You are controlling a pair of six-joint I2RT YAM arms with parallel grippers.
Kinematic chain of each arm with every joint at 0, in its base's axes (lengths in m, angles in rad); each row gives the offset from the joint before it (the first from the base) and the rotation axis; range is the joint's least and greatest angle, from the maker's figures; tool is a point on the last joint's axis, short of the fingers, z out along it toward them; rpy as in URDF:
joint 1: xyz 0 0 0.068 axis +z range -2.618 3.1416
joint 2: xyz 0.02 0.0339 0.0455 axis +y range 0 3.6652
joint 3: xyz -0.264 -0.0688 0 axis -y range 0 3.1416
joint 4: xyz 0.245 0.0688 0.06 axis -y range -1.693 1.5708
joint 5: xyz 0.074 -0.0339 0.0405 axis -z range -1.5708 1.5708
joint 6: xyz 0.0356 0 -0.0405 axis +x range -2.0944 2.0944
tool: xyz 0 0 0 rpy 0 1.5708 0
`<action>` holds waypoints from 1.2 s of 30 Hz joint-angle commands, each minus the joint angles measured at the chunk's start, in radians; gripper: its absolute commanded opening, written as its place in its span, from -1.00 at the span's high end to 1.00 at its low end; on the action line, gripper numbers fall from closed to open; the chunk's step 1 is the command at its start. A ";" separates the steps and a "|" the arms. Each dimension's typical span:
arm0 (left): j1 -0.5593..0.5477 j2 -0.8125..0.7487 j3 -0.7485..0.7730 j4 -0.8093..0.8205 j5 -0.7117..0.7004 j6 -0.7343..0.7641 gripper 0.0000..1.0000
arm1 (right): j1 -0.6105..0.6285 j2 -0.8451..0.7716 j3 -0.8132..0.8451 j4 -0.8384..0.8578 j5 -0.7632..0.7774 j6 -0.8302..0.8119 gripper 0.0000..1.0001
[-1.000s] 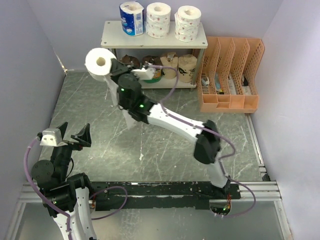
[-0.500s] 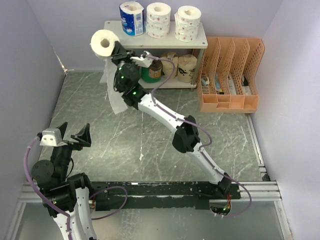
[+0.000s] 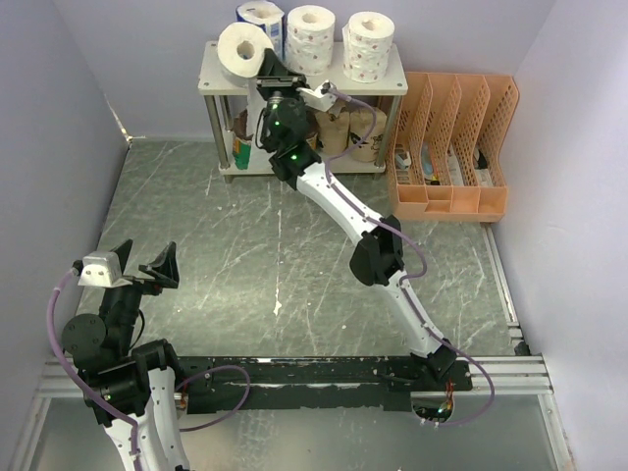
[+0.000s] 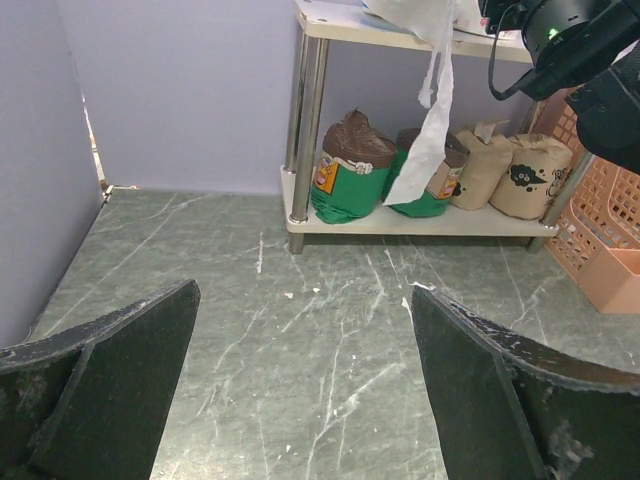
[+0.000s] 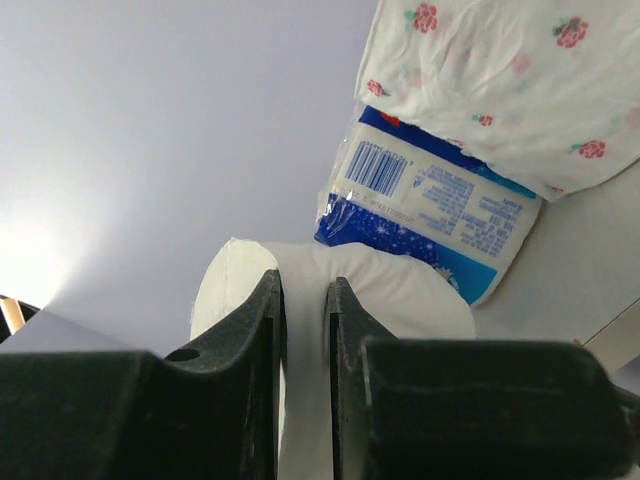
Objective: Place and organize the paper towels onto the shelf
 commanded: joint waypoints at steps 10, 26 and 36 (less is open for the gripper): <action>0.014 0.003 0.008 0.021 -0.004 0.005 -0.98 | -0.031 0.002 0.058 0.076 -0.092 0.070 1.00; -0.004 0.051 0.013 0.047 -0.019 -0.007 -0.98 | -0.094 0.075 0.059 0.079 -0.135 0.159 1.00; -0.036 0.995 0.810 -0.661 0.336 0.648 -0.98 | -0.106 0.064 0.026 0.100 -0.164 0.103 1.00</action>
